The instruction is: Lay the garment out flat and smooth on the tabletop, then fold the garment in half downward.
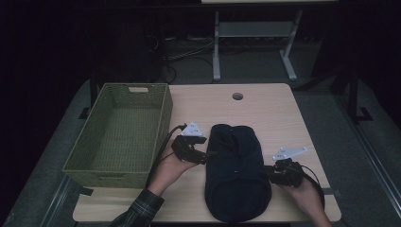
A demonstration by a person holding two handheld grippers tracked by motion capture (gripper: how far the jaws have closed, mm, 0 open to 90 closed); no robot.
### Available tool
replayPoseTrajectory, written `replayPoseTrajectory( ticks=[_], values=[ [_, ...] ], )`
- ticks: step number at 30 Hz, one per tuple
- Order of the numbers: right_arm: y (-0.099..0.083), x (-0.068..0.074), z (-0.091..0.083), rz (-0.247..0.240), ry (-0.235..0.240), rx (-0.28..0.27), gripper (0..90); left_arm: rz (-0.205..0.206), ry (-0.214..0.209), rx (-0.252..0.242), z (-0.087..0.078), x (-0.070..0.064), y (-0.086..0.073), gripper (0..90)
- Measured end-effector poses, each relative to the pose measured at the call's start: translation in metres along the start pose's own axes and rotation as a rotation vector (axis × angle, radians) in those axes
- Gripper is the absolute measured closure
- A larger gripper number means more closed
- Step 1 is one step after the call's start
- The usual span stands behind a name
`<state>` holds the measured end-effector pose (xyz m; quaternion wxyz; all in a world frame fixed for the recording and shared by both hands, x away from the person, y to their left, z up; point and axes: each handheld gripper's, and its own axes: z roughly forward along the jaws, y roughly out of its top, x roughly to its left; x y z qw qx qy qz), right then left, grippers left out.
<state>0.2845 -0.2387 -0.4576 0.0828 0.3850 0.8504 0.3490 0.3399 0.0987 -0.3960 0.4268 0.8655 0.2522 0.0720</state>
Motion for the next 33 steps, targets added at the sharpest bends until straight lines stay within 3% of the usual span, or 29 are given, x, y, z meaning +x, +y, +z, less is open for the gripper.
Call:
replayPoseTrajectory(
  ticks=[8, 15, 23, 33],
  values=[
    [0.014, -0.008, -0.002, 0.02, -0.016, -0.041, 41.0, -0.011, 0.017, -0.002, 0.002, 0.006, 0.001, 29.4],
    [0.034, -0.022, 0.0, 0.02, -0.02, -0.082, 33.3, -0.034, 0.038, -0.026, 0.006, 0.016, 0.007, 31.1],
    [0.054, -0.039, 0.002, 0.034, -0.001, -0.13, 31.9, -0.069, 0.05, -0.039, 0.019, 0.029, 0.012, 33.5],
    [0.075, -0.048, 0.006, 0.032, -0.003, -0.118, 32.1, -0.094, 0.05, -0.069, 0.03, 0.045, 0.018, 40.5]
  ],
)
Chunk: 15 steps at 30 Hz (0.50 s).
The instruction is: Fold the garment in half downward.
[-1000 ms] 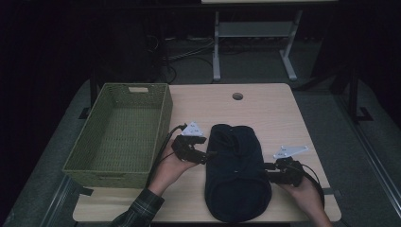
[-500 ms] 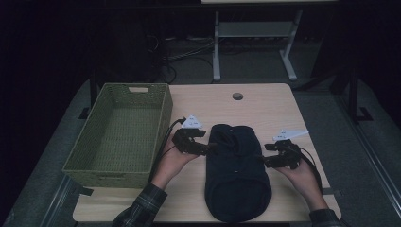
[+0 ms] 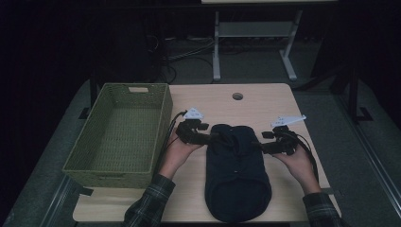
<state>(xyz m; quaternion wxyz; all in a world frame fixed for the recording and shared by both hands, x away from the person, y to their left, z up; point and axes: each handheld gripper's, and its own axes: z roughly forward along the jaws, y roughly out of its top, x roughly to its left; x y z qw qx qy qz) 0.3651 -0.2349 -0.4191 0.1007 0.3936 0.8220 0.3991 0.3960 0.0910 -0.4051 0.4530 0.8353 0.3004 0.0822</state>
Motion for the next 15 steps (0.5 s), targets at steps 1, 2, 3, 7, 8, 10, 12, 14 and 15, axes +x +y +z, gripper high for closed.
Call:
replayPoseTrajectory(
  ticks=[1, 2, 3, 7, 8, 10, 12, 14, 15],
  values=[
    [0.001, -0.001, 0.0, -0.004, 0.001, -0.01, 32.8, -0.003, 0.002, -0.003, 0.002, 0.002, 0.0, 41.2],
    [0.004, -0.002, 0.002, -0.001, 0.012, -0.006, 32.8, -0.003, 0.004, -0.004, 0.004, 0.003, 0.0, 42.0],
    [0.005, -0.003, 0.003, -0.007, 0.009, -0.005, 33.0, -0.007, 0.006, -0.001, 0.006, 0.005, 0.0, 42.2],
    [0.013, -0.009, 0.009, -0.004, 0.01, -0.005, 34.7, -0.008, 0.035, 0.008, 0.013, 0.015, 0.002, 44.5],
    [0.015, -0.01, 0.011, -0.002, 0.006, 0.003, 34.8, -0.01, 0.042, 0.006, 0.014, 0.018, 0.003, 45.1],
    [0.018, -0.012, 0.013, -0.008, 0.001, 0.0, 35.4, -0.024, 0.055, 0.009, 0.017, 0.023, 0.004, 46.0],
    [0.023, -0.013, 0.016, -0.003, 0.0, -0.012, 36.7, -0.033, 0.058, 0.013, 0.022, 0.028, 0.004, 46.4],
    [0.028, -0.016, 0.019, 0.002, 0.0, -0.007, 36.7, -0.041, 0.071, 0.017, 0.026, 0.032, 0.005, 46.6],
    [0.032, -0.017, 0.021, 0.0, -0.006, -0.006, 36.8, -0.043, 0.072, 0.02, 0.027, 0.034, 0.005, 47.0]
  ],
)
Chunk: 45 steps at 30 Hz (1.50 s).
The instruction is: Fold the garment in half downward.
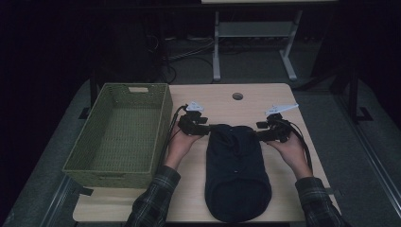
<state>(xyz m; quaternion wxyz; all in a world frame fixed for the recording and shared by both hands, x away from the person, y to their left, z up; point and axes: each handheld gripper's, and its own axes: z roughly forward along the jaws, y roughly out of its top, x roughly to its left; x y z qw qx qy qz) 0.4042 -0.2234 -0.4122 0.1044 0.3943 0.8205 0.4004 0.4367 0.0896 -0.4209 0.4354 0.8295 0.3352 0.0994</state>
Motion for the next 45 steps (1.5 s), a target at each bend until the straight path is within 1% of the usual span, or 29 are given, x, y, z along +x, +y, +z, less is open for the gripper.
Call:
replayPoseTrajectory(
  ticks=[1, 2, 4, 5, 6, 8, 9, 10, 11, 14, 16, 20, 22, 23, 26, 30, 31, 33, 34, 37, 40, 41, 42, 43, 44, 45],
  values=[
    [0.002, -0.001, 0.001, 0.0, -0.001, -0.001, 37.1, -0.009, 0.001, -0.004, 0.002, 0.002, 0.0, 47.1],
    [0.005, -0.002, 0.003, 0.002, -0.001, -0.012, 37.3, -0.01, 0.001, 0.004, 0.004, 0.006, 0.001, 47.5],
    [0.012, -0.007, 0.009, 0.004, -0.01, -0.001, 37.5, -0.017, 0.006, 0.004, 0.007, 0.009, 0.002, 47.5],
    [0.014, -0.008, 0.01, 0.002, -0.013, -0.012, 38.3, -0.019, 0.005, 0.013, 0.009, 0.011, 0.003, 47.4],
    [0.017, -0.01, 0.012, 0.012, -0.005, 0.0, 38.3, -0.026, 0.004, 0.014, 0.012, 0.012, 0.003, 47.2],
    [0.023, -0.014, 0.018, 0.005, -0.015, 0.007, 39.5, -0.03, 0.002, 0.022, 0.016, 0.015, 0.004, 47.1],
    [0.023, -0.014, 0.019, 0.006, -0.018, -0.006, 41.4, -0.034, 0.001, 0.027, 0.018, 0.016, 0.005, 47.0],
    [0.024, -0.016, 0.02, 0.008, -0.017, -0.013, 41.3, -0.035, 0.003, 0.036, 0.021, 0.018, 0.005, 46.8],
    [0.025, -0.018, 0.023, 0.016, -0.016, 0.006, 40.9, -0.031, 0.008, 0.049, 0.023, 0.02, 0.004, 46.8],
    [0.027, -0.025, 0.029, 0.025, -0.023, 0.021, 41.9, -0.035, 0.002, 0.066, 0.028, 0.024, 0.002, 45.8],
    [0.026, -0.029, 0.034, 0.036, -0.029, 0.03, 42.4, -0.038, -0.006, 0.07, 0.032, 0.025, 0.0, 44.8],
    [0.021, -0.037, 0.043, 0.051, -0.038, 0.052, 44.0, -0.043, -0.015, 0.098, 0.04, 0.025, -0.004, 43.3],
    [0.018, -0.04, 0.046, 0.061, -0.027, 0.066, 44.6, -0.038, -0.01, 0.114, 0.043, 0.026, -0.006, 43.1],
    [0.017, -0.041, 0.048, 0.063, -0.029, 0.073, 45.0, -0.043, -0.006, 0.119, 0.045, 0.027, -0.007, 43.0],
    [0.015, -0.043, 0.051, 0.058, -0.034, 0.085, 46.4, -0.053, -0.014, 0.127, 0.05, 0.028, -0.01, 42.7],
    [0.012, -0.044, 0.056, 0.051, -0.035, 0.12, 48.3, -0.044, -0.009, 0.142, 0.053, 0.027, -0.01, 42.9],
    [0.01, -0.045, 0.057, 0.051, -0.035, 0.129, 48.6, -0.049, -0.01, 0.144, 0.054, 0.027, -0.01, 42.9],
    [0.008, -0.046, 0.058, 0.056, -0.029, 0.134, 49.0, -0.038, -0.007, 0.157, 0.055, 0.028, -0.011, 43.0],
    [0.007, -0.046, 0.058, 0.058, -0.025, 0.137, 49.3, -0.038, -0.012, 0.162, 0.055, 0.027, -0.011, 43.4],
    [0.005, -0.044, 0.059, 0.043, -0.024, 0.152, 50.4, -0.034, -0.015, 0.165, 0.056, 0.026, -0.012, 45.6],
    [0.0, -0.042, 0.061, 0.034, -0.022, 0.159, 52.1, -0.015, -0.022, 0.171, 0.056, 0.023, -0.011, 50.2],
    [-0.001, -0.041, 0.062, 0.04, -0.019, 0.161, 52.9, -0.015, -0.029, 0.167, 0.057, 0.022, -0.011, 53.7],
    [-0.003, -0.042, 0.063, 0.037, -0.015, 0.161, 53.9, -0.006, -0.037, 0.176, 0.056, 0.022, -0.011, 56.7],
    [-0.003, -0.041, 0.063, 0.039, -0.01, 0.161, 56.8, -0.01, -0.041, 0.172, 0.057, 0.021, -0.011, 59.8],
    [-0.004, -0.041, 0.063, 0.041, -0.004, 0.157, 59.0, -0.002, -0.05, 0.177, 0.057, 0.02, -0.011, 62.7],
    [-0.005, -0.04, 0.063, 0.035, -0.003, 0.159, 60.9, -0.003, -0.052, 0.177, 0.057, 0.02, -0.011, 65.4]
  ],
)
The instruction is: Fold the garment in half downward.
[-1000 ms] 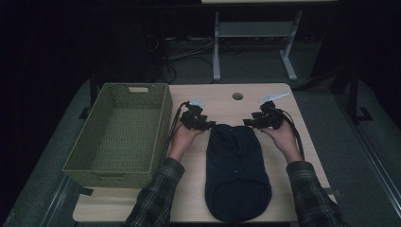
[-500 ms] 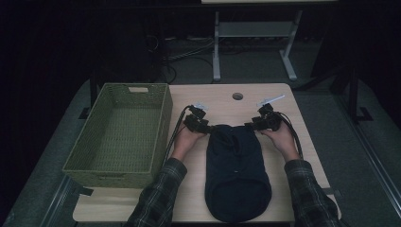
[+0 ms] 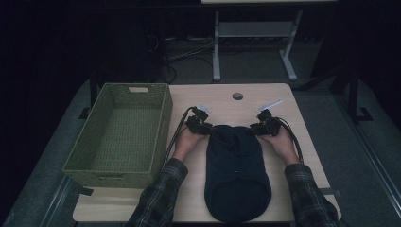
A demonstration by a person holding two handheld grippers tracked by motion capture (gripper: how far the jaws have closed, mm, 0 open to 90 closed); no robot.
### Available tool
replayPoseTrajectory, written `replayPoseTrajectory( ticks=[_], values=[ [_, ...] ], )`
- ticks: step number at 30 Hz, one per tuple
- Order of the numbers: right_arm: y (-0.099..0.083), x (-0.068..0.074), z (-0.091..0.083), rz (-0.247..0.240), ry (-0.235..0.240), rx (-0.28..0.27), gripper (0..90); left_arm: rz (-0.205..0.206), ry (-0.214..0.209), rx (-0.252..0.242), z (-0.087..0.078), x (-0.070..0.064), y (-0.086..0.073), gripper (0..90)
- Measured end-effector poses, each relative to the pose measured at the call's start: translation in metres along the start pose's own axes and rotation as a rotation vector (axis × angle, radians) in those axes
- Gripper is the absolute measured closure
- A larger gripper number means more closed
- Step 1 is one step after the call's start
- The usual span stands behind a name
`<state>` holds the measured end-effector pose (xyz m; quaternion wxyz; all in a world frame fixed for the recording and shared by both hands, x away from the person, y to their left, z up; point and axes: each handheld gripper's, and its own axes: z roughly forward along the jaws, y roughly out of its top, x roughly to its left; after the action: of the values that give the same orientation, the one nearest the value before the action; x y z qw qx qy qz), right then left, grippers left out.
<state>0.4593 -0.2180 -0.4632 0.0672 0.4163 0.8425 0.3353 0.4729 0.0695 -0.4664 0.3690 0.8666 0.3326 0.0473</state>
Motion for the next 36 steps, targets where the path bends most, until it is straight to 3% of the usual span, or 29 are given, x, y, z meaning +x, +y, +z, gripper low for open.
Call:
replayPoseTrajectory(
  ticks=[4, 8, 15, 18, 24, 30, 36],
  values=[
    [0.0, -0.001, 0.001, 0.018, 0.024, 0.006, 68.2, -0.003, -0.025, 0.003, 0.0, -0.001, 0.0, 73.1],
    [0.001, 0.001, 0.002, 0.012, 0.025, 0.018, 78.0, 0.003, -0.024, 0.009, -0.001, -0.003, 0.001, 79.9],
    [0.007, 0.003, -0.002, 0.011, 0.013, 0.017, 80.8, 0.014, 0.009, 0.0, -0.006, -0.003, 0.003, 82.4],
    [0.008, 0.001, -0.007, 0.026, 0.016, -0.01, 80.8, 0.006, 0.011, -0.041, -0.012, -0.003, 0.007, 82.4],
    [0.013, -0.002, -0.016, 0.053, 0.015, -0.075, 80.8, 0.035, 0.05, -0.079, -0.027, -0.003, 0.02, 82.5],
    [0.04, 0.005, -0.029, -0.005, -0.036, -0.104, 80.8, 0.014, 0.094, -0.157, -0.047, -0.001, 0.03, 82.7],
    [0.065, 0.011, -0.048, -0.045, -0.079, -0.165, 81.0, 0.032, 0.133, -0.23, -0.073, -0.003, 0.047, 82.8]
  ],
)
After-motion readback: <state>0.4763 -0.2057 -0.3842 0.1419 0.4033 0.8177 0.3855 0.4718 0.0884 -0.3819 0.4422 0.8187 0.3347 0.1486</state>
